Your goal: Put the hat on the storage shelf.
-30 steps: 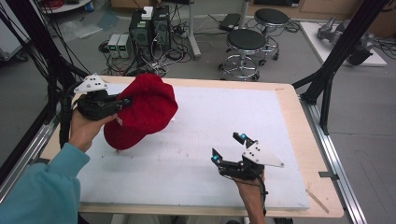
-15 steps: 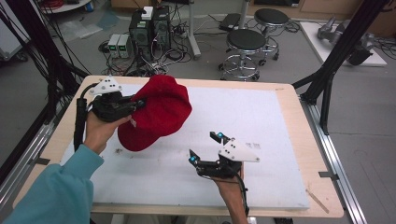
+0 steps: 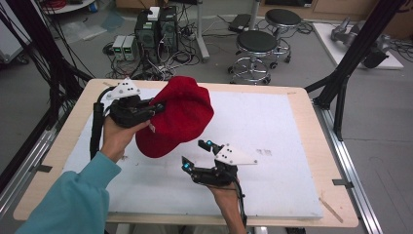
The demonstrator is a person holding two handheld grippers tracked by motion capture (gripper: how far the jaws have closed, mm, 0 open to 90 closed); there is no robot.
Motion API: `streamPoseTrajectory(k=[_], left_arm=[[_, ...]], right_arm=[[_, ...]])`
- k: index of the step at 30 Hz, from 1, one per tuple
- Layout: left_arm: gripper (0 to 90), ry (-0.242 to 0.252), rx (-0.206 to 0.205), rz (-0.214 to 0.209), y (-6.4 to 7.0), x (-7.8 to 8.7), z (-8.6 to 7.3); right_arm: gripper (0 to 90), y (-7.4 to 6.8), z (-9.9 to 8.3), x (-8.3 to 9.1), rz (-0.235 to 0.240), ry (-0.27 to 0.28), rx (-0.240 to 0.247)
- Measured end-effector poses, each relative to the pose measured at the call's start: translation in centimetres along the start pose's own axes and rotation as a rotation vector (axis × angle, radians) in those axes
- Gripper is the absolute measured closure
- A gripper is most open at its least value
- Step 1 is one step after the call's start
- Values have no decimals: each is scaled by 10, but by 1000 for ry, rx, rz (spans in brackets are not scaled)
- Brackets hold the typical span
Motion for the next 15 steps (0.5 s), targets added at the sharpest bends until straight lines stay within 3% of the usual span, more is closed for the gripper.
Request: streamPoseTrajectory(k=[6,15], left_arm=[[863,0,-19,-17,10,-8,2],[864,18,-17,-23,18,-13,5]], right_arm=[[324,-5,-2,-12,14,-4,-13],[485,-7,-2,-18,71,9,-76]])
Point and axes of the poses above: each handheld gripper's, and its own axes: x roughly backward along the jaws, z roughly out of its top, y roughly to its right, the point moved 6 cm from there along -x, roughly forward along the jaws, and after that the axes turned 4 degrees about -x, right-handed, at the moved point
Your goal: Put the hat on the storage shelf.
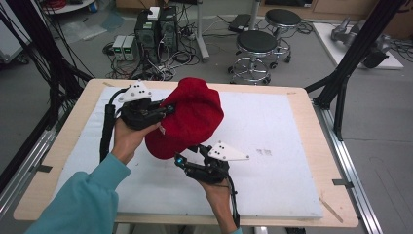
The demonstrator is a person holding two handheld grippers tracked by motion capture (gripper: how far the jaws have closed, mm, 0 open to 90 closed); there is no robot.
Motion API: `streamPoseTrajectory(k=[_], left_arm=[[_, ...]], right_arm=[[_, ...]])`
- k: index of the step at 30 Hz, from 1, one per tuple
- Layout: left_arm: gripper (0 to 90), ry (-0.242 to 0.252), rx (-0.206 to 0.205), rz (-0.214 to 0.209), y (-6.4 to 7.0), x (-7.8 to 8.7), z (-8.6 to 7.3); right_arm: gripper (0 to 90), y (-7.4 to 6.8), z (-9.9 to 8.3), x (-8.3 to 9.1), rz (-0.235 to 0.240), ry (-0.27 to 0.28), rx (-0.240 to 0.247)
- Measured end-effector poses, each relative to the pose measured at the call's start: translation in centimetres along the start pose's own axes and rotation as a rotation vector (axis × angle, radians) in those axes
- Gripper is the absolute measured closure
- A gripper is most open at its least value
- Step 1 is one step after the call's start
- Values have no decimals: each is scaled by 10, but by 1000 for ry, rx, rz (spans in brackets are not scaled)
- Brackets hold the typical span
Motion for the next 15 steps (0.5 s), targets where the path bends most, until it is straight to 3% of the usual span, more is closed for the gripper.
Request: streamPoseTrajectory(k=[5,8,12,14,15], left_arm=[[864,10,0,-5,2,-1,1],[864,18,-3,-5,3,-1,2],[864,18,-4,-5,4,-1,2],[864,11,-8,-9,4,-1,2],[864,11,-8,-9,4,-1,2]], right_arm=[[574,0,1,-2,20,8,-26],[679,0,1,-3,28,1,-44],[717,0,1,-4,48,0,-50],[773,-1,-1,-6,95,-35,-79],[788,-1,-1,-7,89,-42,-86]])
Point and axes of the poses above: each handheld gripper's, and its own axes: x roughly backward along the jaws, z roughly out of its top, y roughly to its right, the point moved 6 cm from there along -x, roughly forward along the jaws, and after that the axes turned 4 degrees about -x, right-handed, at the moved point
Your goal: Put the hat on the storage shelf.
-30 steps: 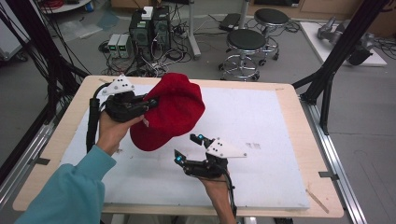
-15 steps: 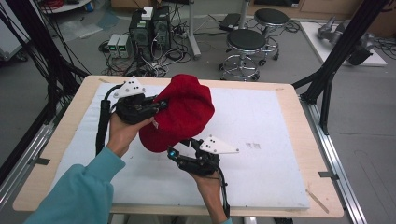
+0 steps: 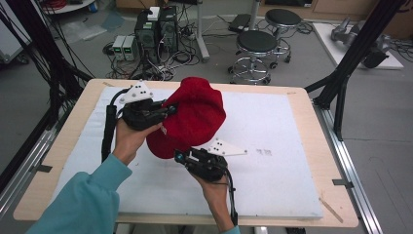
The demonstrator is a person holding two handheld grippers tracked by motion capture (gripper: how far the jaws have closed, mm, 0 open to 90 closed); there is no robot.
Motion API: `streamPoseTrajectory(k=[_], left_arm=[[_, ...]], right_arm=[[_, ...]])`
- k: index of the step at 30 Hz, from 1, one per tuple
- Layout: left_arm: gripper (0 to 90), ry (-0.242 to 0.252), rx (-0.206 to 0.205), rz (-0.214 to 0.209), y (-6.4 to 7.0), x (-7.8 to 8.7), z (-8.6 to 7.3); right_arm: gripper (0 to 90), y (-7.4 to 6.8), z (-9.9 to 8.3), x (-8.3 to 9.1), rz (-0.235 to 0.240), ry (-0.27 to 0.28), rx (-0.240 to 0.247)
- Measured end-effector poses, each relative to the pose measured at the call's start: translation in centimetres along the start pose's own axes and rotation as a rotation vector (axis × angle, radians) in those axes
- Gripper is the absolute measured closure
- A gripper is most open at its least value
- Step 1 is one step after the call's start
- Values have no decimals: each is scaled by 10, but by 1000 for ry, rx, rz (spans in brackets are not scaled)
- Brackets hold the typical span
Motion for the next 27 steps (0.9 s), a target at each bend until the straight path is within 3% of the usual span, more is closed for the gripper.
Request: streamPoseTrajectory(k=[4,12,15,16,20,23,25,27], left_arm=[[863,1,5,-12,0,0,-3],[848,-5,7,-24,-2,1,-6],[805,-5,3,-27,-3,2,-7],[766,3,7,-38,-2,3,-6],[569,4,-1,-19,-3,3,-6],[290,-37,7,2,-6,2,-10],[152,-20,11,4,-9,4,-11],[151,3,21,6,-11,6,-10]], right_arm=[[849,0,0,-1,32,-2,-30],[859,-1,0,-1,27,-16,-26],[859,-3,0,-1,25,-27,-16],[859,-4,1,-1,21,-27,-9],[860,-4,0,-2,7,-37,4],[860,-2,1,0,-1,-37,-2],[860,-2,1,0,-7,-40,5],[860,-2,1,1,-18,-45,15]])
Point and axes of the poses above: each handheld gripper's, and its own axes: x roughly backward along the jaws, z roughly out of its top, y roughly to its right, the point moved 6 cm from there along -x, roughly forward along the jaws, and after that the axes turned 4 degrees about -x, right-handed, at the moved point
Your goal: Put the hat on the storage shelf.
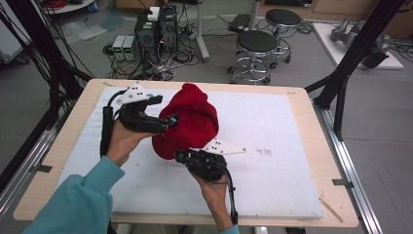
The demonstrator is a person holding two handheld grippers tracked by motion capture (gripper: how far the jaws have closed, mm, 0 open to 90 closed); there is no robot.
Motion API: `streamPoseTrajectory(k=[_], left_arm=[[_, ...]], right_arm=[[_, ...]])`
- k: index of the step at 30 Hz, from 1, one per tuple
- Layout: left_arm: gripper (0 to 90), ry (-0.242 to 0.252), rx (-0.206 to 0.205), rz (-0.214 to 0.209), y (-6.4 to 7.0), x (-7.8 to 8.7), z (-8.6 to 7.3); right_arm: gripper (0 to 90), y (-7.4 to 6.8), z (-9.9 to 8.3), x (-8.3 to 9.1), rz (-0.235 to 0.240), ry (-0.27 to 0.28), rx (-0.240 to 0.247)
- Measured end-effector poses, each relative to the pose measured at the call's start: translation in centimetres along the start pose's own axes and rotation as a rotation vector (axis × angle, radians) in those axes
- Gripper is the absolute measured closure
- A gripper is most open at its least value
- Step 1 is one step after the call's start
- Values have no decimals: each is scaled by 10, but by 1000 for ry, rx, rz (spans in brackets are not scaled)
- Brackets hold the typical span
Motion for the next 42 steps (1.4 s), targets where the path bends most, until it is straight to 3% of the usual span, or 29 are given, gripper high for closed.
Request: streamPoseTrajectory(k=[5,9,13,16,21,24,26,28,29,31,37,42], left_arm=[[134,12,2,-4,-4,6,0],[134,31,-28,7,-7,16,-1],[135,21,-53,17,-13,32,-15],[136,-14,-94,37,-17,39,-30],[137,-28,-76,51,-25,55,-61],[138,-21,-54,48,-30,64,-81],[139,-19,-48,48,-31,65,-86],[139,-10,-39,48,-33,73,-104],[139,-10,-39,48,-33,73,-104],[139,5,-23,56,-34,79,-121],[139,17,-7,78,-34,87,-149],[140,34,13,97,-35,91,-164]], right_arm=[[860,1,2,1,-17,-3,13],[859,3,5,3,-40,-7,25],[859,5,11,6,-57,2,34],[859,8,14,7,-73,2,48],[859,16,23,9,-115,-6,67],[859,20,30,10,-135,-2,77],[859,23,36,11,-146,-3,79],[859,27,42,10,-166,-6,91],[859,28,44,10,-172,-10,97],[859,34,49,8,-187,-7,101],[859,50,57,2,-220,-22,94],[858,61,63,-5,-241,-46,102]])
Point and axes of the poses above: each handheld gripper's, and its own axes: x roughly backward along the jaws, z roughly out of its top, y roughly to its right, the point moved 6 cm from there along -x, roughly forward along the jaws, and after that the axes turned 4 degrees about -x, right-handed, at the moved point
